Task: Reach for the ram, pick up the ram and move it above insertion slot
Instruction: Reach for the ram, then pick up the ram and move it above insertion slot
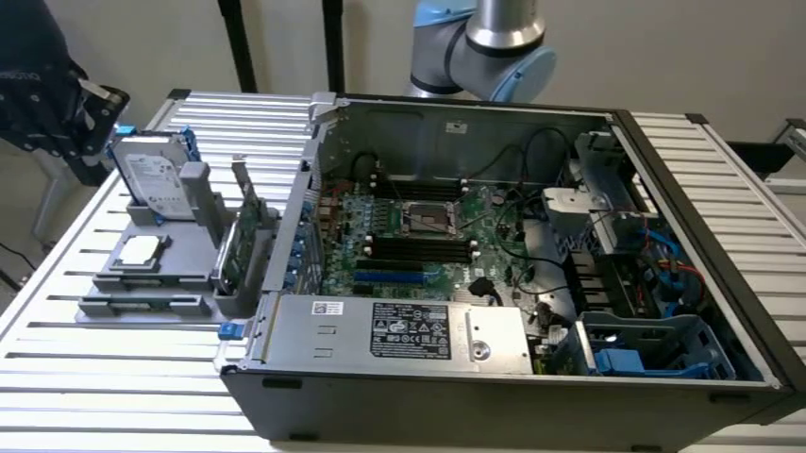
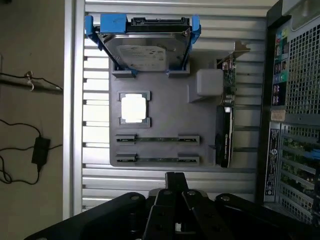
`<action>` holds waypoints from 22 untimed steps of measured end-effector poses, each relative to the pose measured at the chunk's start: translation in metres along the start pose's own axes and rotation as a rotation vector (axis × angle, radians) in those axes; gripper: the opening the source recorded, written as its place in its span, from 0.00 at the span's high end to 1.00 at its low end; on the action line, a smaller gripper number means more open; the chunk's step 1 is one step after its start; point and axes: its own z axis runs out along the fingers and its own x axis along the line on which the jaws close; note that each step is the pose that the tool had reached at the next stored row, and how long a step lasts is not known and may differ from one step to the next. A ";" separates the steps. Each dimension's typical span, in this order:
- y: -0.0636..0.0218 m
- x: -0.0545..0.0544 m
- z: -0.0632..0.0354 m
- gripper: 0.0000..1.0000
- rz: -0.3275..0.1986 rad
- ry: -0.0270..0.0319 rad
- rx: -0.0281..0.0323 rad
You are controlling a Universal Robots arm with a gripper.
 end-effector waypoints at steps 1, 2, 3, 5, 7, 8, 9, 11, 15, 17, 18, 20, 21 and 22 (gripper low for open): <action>-0.0033 0.000 0.0000 0.89 0.000 0.0001 0.0000; -0.0044 0.000 0.0001 0.89 0.000 -0.0001 -0.0001; -0.0043 0.000 0.0000 0.89 0.000 -0.0001 0.0000; -0.0043 0.000 0.0000 0.89 0.000 -0.0001 -0.0001; -0.0043 0.000 0.0000 0.89 -0.008 0.0003 0.0001; -0.0043 0.001 -0.0001 0.89 -0.025 0.0010 0.0001; -0.0043 0.001 0.0000 0.89 -0.044 0.0017 0.0002; -0.0043 0.001 0.0000 0.89 -0.080 0.0032 0.0002; -0.0043 0.001 0.0000 0.89 -0.153 0.0060 0.0002; -0.0043 0.001 0.0000 0.89 -0.190 0.0074 0.0002; -0.0043 0.001 0.0000 0.89 -0.208 0.0082 0.0002; -0.0043 0.001 0.0000 0.89 -0.243 0.0095 0.0002; -0.0043 0.001 0.0000 0.89 -0.261 0.0103 0.0002; -0.0043 0.001 0.0000 0.89 -0.279 0.0110 0.0002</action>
